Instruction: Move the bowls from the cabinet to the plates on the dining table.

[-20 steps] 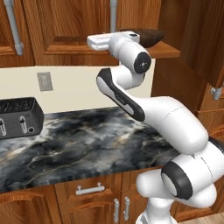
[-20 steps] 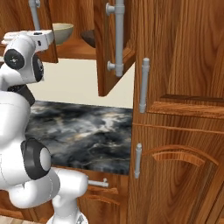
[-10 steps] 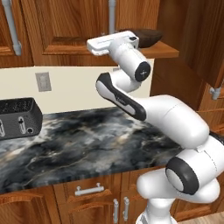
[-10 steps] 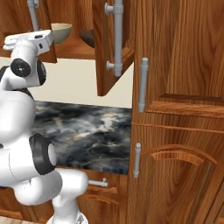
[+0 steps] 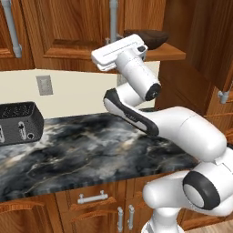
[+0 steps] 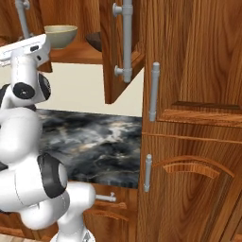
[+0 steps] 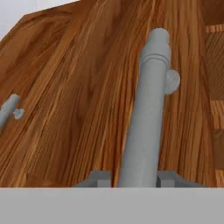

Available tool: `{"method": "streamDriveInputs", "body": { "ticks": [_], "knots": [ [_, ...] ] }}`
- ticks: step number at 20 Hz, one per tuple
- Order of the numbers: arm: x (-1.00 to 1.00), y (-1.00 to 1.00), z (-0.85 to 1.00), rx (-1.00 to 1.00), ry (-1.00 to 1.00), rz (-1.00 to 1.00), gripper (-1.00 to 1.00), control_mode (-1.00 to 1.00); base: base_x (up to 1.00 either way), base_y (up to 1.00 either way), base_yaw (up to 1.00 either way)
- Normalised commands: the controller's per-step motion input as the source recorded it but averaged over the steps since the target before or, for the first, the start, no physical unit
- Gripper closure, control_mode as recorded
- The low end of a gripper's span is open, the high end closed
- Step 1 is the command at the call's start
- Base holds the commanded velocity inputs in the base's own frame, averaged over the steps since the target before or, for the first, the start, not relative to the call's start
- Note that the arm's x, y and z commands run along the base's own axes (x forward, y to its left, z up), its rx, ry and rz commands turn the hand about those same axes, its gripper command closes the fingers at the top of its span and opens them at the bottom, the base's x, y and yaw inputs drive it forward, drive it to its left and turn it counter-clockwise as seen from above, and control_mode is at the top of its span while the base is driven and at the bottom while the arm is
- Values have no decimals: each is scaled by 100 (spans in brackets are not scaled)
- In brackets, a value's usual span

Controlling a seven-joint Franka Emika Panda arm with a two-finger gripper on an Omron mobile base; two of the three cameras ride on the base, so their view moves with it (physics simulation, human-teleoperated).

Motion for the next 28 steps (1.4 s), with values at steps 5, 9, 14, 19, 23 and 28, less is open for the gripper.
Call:
{"method": "streamDriveInputs", "body": {
  "ticks": [5,9,14,19,23,28],
  "knots": [
    [-100,51,3,-1,-25,-4,100,-100,0,0,0],
    [-100,56,6,0,-22,-4,100,-100,0,0,0],
    [-100,32,17,0,-22,-1,100,-100,0,0,0],
    [-100,0,30,2,-19,0,100,-100,0,0,0],
    [-100,0,26,2,-18,0,-100,-100,0,0,0],
    [-100,-33,37,4,-21,0,-100,-100,0,0,0]
  ]
}}
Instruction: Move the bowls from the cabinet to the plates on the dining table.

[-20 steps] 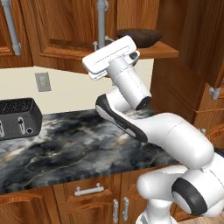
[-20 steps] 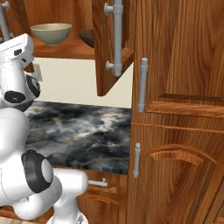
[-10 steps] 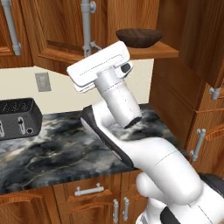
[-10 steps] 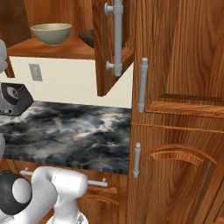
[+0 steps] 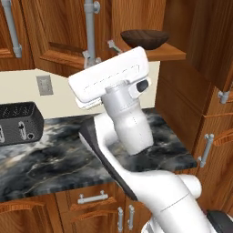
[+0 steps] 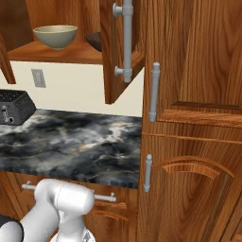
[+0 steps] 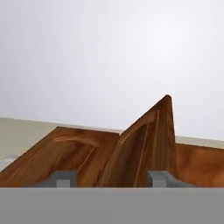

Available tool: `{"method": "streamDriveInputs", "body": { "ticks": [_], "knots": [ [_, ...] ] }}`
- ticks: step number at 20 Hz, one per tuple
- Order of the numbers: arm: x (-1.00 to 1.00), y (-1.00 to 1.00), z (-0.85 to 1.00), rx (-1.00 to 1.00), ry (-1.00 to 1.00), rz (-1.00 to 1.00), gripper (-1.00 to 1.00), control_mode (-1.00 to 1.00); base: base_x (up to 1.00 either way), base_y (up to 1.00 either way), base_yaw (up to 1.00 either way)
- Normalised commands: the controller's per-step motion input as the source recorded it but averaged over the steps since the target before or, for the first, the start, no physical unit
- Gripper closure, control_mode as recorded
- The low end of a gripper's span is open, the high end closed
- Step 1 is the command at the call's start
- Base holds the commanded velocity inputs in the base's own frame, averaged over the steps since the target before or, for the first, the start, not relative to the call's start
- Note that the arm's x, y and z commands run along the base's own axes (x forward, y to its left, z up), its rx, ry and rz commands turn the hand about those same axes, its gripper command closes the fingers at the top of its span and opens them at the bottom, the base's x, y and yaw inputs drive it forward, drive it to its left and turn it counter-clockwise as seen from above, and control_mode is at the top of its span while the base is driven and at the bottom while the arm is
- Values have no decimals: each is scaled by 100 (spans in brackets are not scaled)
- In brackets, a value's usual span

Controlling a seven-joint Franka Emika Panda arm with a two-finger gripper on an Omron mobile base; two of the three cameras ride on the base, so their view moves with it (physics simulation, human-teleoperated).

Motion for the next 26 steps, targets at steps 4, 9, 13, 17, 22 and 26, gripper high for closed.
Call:
{"method": "streamDriveInputs", "body": {
  "ticks": [4,9,13,17,22,26],
  "knots": [
    [-96,-63,18,12,-14,0,-100,-100,0,0,0],
    [-83,-61,9,28,-5,0,-100,-100,0,0,0],
    [-58,-55,5,45,1,0,-100,-100,0,0,0],
    [-32,-36,-3,31,8,0,-100,-100,0,0,0],
    [-14,-24,-45,12,21,0,-100,-100,0,0,0],
    [0,-13,-68,2,29,0,-100,-100,0,0,0]
  ]
}}
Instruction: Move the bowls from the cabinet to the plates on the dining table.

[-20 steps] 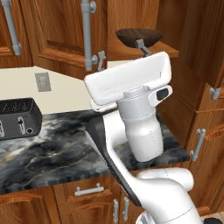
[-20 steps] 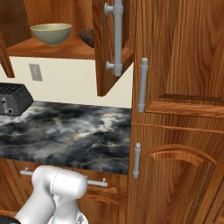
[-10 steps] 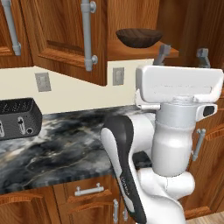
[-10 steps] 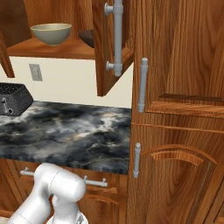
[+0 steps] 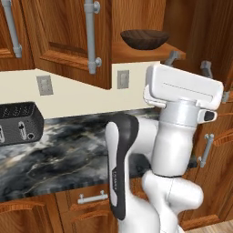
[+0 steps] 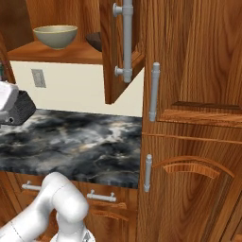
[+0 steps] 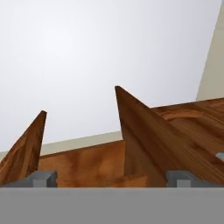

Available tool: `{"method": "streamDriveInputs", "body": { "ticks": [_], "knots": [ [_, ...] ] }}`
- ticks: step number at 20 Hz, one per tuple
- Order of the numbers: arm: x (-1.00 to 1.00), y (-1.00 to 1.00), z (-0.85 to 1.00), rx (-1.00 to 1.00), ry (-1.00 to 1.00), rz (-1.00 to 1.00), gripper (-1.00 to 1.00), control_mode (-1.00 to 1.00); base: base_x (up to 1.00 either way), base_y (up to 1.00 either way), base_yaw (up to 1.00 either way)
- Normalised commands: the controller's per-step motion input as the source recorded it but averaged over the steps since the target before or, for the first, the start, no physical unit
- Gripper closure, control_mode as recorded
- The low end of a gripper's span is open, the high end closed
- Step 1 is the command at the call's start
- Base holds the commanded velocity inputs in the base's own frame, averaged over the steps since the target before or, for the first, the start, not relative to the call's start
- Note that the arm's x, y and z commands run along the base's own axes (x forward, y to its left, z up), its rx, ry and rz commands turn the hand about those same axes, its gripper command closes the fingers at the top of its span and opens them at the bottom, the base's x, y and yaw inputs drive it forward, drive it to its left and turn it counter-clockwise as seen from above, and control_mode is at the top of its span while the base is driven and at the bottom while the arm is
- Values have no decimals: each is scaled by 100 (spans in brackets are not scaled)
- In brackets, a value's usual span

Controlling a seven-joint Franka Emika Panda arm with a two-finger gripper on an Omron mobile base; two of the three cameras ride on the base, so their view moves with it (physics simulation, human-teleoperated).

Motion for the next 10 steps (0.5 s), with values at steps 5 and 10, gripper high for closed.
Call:
{"method": "streamDriveInputs", "body": {
  "ticks": [5,10],
  "knots": [
    [0,-31,-31,11,21,0,-100,-100,0,0,0],
    [-7,-27,-5,22,18,4,-100,-100,0,0,0]
  ]
}}
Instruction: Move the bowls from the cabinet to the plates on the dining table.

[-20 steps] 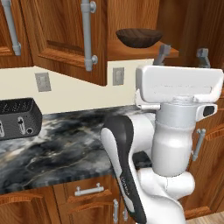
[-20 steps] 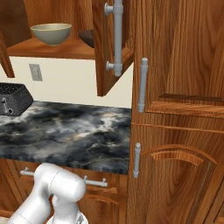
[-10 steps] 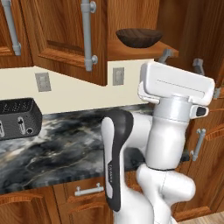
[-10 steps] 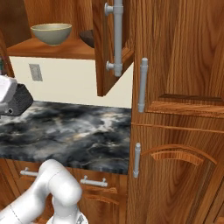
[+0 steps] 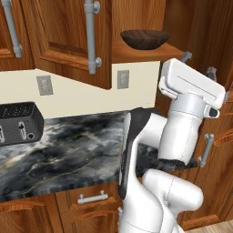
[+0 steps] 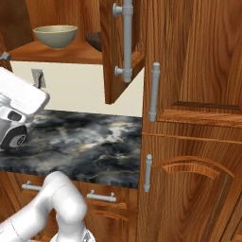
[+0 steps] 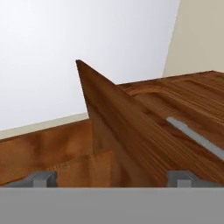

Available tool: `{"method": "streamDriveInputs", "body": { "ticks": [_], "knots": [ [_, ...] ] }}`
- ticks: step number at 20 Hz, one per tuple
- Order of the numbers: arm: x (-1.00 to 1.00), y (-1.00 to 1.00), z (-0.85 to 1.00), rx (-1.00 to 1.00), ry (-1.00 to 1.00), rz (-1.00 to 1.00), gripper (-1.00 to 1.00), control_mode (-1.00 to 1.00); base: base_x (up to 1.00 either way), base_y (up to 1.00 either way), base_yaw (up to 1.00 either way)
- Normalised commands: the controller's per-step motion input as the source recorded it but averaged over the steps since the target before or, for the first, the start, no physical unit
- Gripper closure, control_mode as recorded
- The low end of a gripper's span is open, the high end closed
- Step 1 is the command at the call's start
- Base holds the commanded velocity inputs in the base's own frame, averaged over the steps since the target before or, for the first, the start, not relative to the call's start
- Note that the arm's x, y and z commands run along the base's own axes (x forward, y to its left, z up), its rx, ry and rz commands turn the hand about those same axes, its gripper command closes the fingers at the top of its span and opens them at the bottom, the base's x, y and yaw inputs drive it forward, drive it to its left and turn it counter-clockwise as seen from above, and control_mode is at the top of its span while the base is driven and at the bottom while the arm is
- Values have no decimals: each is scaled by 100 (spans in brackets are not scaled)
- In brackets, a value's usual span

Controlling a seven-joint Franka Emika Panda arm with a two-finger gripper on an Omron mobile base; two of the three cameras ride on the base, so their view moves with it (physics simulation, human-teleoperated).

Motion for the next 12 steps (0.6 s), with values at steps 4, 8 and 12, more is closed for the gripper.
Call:
{"method": "streamDriveInputs", "body": {
  "ticks": [4,8,12],
  "knots": [
    [-1,-10,-15,30,25,9,-100,-100,0,0,0],
    [0,0,-36,34,31,12,-100,-100,0,0,0],
    [0,0,-48,39,36,13,-100,-100,0,0,0]
  ]
}}
